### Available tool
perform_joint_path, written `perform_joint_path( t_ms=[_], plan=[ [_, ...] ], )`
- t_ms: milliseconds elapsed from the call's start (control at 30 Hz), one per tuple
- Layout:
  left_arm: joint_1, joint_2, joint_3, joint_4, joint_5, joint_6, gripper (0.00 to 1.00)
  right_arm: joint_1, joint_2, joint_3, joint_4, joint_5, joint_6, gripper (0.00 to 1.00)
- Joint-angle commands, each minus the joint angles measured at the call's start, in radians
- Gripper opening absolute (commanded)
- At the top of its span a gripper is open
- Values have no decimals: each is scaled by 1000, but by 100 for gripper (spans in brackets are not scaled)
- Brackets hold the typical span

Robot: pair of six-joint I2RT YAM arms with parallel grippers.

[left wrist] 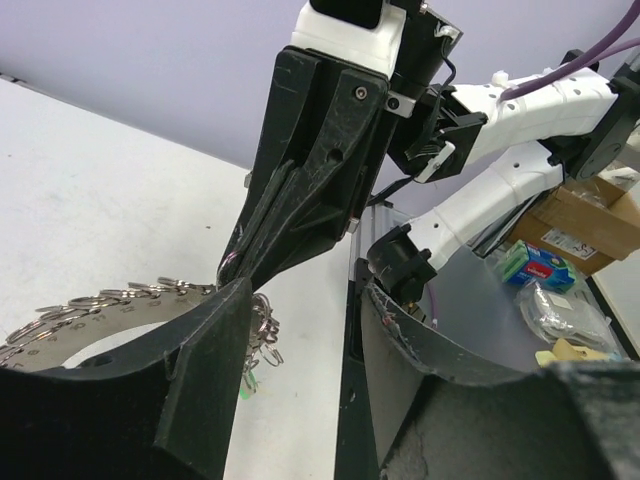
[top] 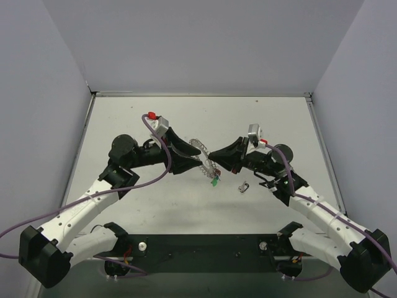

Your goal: Put the keys on the keyring

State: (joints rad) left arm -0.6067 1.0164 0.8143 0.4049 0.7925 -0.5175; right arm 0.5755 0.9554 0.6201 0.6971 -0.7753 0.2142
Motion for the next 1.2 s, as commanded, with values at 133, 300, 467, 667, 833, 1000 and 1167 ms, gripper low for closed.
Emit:
perform_joint_path(
  t_ms=[133, 300, 467, 667, 833, 1000, 1167],
  plan=[
    [50, 56, -29, 270, 119, -147, 53, -6, -12, 1, 358, -99, 79, 0],
    [68, 91, -52, 386, 152, -225, 51, -8, 9, 1, 433, -125, 122, 0],
    [73, 99, -58, 428, 155, -242, 51, -6, 29, 4, 464, -143, 152, 0],
    [73, 113, -61, 478, 155, -268, 51, -6, 54, 3, 513, -153, 180, 0],
    [73, 140, -64, 508, 160, -294, 51, -6, 62, 3, 525, -154, 188, 0],
    [71, 160, -72, 543, 159, -311, 51, -5, 68, 4, 529, -159, 194, 0],
    [71, 175, -67, 572, 143, -320, 51, 0, 82, 7, 539, -173, 205, 0]
  ],
)
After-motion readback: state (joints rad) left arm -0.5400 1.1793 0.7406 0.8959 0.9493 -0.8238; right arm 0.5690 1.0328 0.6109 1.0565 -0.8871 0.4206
